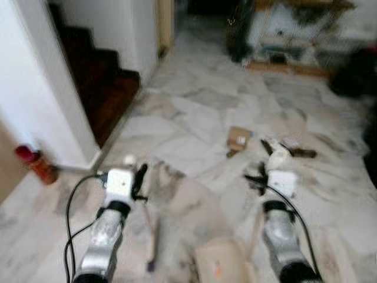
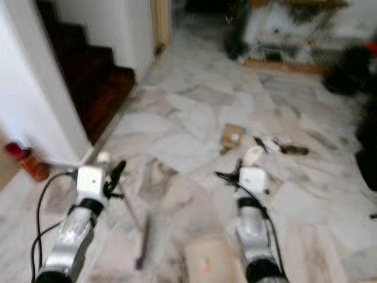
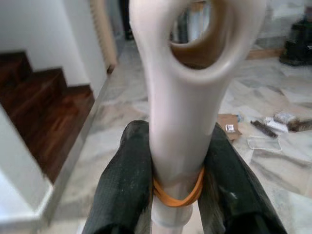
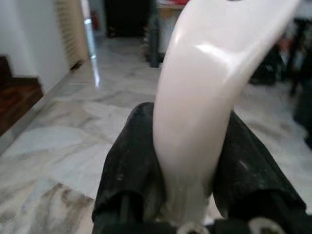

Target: Sweep floor

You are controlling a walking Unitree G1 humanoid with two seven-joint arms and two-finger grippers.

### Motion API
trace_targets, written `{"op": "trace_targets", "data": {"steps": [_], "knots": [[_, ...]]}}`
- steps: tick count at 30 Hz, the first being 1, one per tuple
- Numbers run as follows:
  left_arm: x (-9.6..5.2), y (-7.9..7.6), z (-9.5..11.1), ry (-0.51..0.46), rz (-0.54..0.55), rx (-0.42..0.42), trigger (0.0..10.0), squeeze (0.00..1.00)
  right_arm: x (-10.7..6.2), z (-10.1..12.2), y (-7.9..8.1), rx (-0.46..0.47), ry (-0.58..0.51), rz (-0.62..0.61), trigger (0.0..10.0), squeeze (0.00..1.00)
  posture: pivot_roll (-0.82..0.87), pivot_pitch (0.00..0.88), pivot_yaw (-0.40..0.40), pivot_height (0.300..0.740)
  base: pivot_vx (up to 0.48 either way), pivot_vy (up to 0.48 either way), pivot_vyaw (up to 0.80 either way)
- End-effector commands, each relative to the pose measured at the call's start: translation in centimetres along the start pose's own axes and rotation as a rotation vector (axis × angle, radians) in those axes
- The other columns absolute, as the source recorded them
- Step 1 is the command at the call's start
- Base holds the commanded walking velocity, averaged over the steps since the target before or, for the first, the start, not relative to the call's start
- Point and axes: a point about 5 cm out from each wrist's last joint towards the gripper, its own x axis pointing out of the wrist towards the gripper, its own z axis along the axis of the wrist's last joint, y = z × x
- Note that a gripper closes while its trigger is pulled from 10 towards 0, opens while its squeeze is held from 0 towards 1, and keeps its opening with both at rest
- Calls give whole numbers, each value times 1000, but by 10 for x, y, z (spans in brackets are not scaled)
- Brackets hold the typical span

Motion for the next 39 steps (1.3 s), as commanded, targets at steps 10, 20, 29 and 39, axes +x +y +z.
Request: {"op": "trace_targets", "data": {"steps": [10, 20, 29, 39], "knots": [[9, -8, 11, -63, -34, -8, 10000, 0, 1, 1, -9, -17, -10, -22, 10000, 0, 54, 0, 15, 740, 408, 0, 0], [8, -8, 10, -65, -37, -10, 10000, 0, 1, 2, -8, -14, -17, -24, 10000, 0, 51, 0, 16, 740, 407, 0, 0], [11, -6, 11, -68, -30, -9, 10000, 0, 3, 3, -6, -5, -19, -22, 10000, 0, 50, 0, 22, 740, 408, 0, 0], [11, 2, 14, -74, -6, 0, 10000, 0, 4, 5, -5, -3, -24, -18, 10000, 0, 60, 0, 22, 740, 408, 0, 0]]}}
